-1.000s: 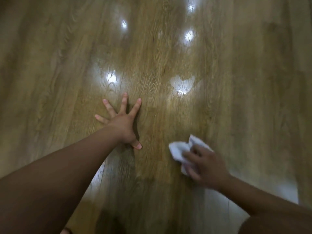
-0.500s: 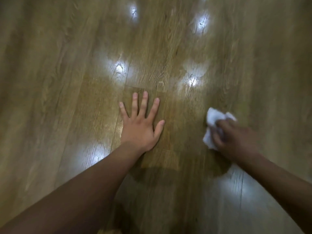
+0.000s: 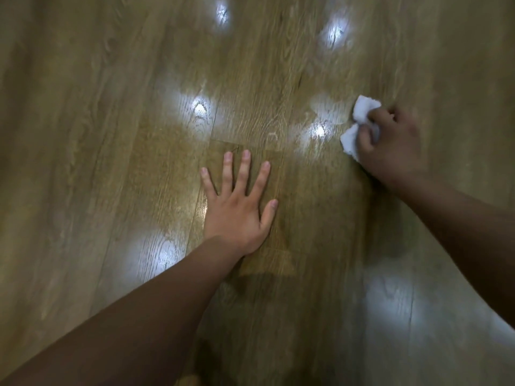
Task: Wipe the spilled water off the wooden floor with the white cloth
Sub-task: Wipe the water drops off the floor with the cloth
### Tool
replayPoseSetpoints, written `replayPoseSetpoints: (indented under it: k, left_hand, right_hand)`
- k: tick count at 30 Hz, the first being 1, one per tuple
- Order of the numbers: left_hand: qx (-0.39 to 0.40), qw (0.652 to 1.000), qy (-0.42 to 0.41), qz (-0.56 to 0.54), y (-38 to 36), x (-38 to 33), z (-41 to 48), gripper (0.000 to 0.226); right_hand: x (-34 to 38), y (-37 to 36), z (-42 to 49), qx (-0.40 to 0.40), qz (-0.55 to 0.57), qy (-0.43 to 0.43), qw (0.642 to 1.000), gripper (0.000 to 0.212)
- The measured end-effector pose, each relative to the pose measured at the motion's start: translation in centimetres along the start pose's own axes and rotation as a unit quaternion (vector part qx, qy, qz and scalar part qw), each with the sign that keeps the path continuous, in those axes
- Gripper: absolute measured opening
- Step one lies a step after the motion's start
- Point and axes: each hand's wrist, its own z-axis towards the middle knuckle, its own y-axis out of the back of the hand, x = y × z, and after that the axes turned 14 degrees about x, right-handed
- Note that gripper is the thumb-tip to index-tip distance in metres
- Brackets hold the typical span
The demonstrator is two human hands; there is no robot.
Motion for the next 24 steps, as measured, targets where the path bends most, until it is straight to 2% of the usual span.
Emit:
replayPoseSetpoints:
  k: [3, 4, 6, 7, 8, 9, 10, 12, 13, 15, 17, 19, 21, 23, 24]
  left_hand:
    - [0.0, 1.0, -0.002, -0.007, 0.1, 0.1, 0.0, 0.066]
    - [-0.001, 1.0, -0.005, -0.007, 0.1, 0.0, 0.0, 0.066]
    - [0.0, 1.0, -0.008, -0.001, 0.0, 0.0, 0.1, 0.066]
    - [0.001, 1.0, -0.009, 0.0, -0.1, 0.0, 0.0, 0.066]
    - [0.004, 1.0, -0.007, 0.0, -0.2, 0.1, 0.0, 0.066]
    - [0.01, 1.0, -0.003, -0.001, -0.1, 0.1, 0.0, 0.066]
    - [0.023, 1.0, 0.0, -0.002, 0.1, 0.0, 0.0, 0.067]
    - [0.05, 0.999, -0.003, -0.001, 0.6, -0.1, -0.1, 0.066]
    - [0.059, 0.998, -0.015, -0.006, 0.9, 0.1, -0.2, 0.066]
    - [0.049, 0.997, -0.044, -0.034, 2.4, 1.7, -1.0, 0.067]
    - [-0.024, 0.997, -0.012, -0.074, 4.4, 5.0, -2.5, 0.069]
    - [-0.032, 0.988, 0.102, -0.116, 5.9, 9.4, -4.8, 0.073]
    - [0.068, 0.96, 0.226, -0.152, 6.1, 13.3, -7.4, 0.085]
    - [0.178, 0.926, 0.28, -0.18, 5.3, 15.1, -9.2, 0.107]
    - [0.211, 0.92, 0.279, -0.177, 4.8, 15.2, -9.5, 0.117]
  right_hand:
    - [4.0, -0.8, -6.6, 0.131, 0.02, 0.132, 0.982, 0.025]
    - [5.5, -1.1, -9.8, 0.181, 0.032, 0.216, 0.959, 0.023]
    - [7.2, -1.2, -14.7, 0.243, 0.026, 0.412, 0.878, 0.02]
    - [7.0, -1.3, -15.0, 0.264, 0.024, 0.461, 0.847, 0.021]
    - [6.2, -1.5, -13.8, 0.265, 0.029, 0.478, 0.837, 0.024]
    - [5.4, -1.6, -12.0, 0.247, 0.029, 0.459, 0.853, 0.028]
    - [4.5, -1.7, -9.7, 0.2, 0.031, 0.406, 0.891, 0.031]
    - [2.0, -1.1, -4.6, 0.081, 0.007, 0.241, 0.967, 0.034]
    - [0.8, -0.5, -2.3, 0.032, 0.004, 0.159, 0.987, 0.034]
    - [-0.6, 0.6, 0.8, -0.021, 0.003, 0.029, 0.999, 0.033]
    - [-0.3, 0.2, 1.5, -0.043, 0.023, -0.03, 0.998, 0.03]
    - [2.0, -0.7, 0.1, -0.024, 0.026, 0.005, 0.999, 0.027]
    - [5.5, -1.7, -4.1, 0.037, 0.035, 0.086, 0.995, 0.025]
    - [9.4, -2.7, -10.9, 0.144, 0.072, 0.214, 0.964, 0.02]
    - [10.9, -2.8, -14.5, 0.204, 0.085, 0.302, 0.927, 0.017]
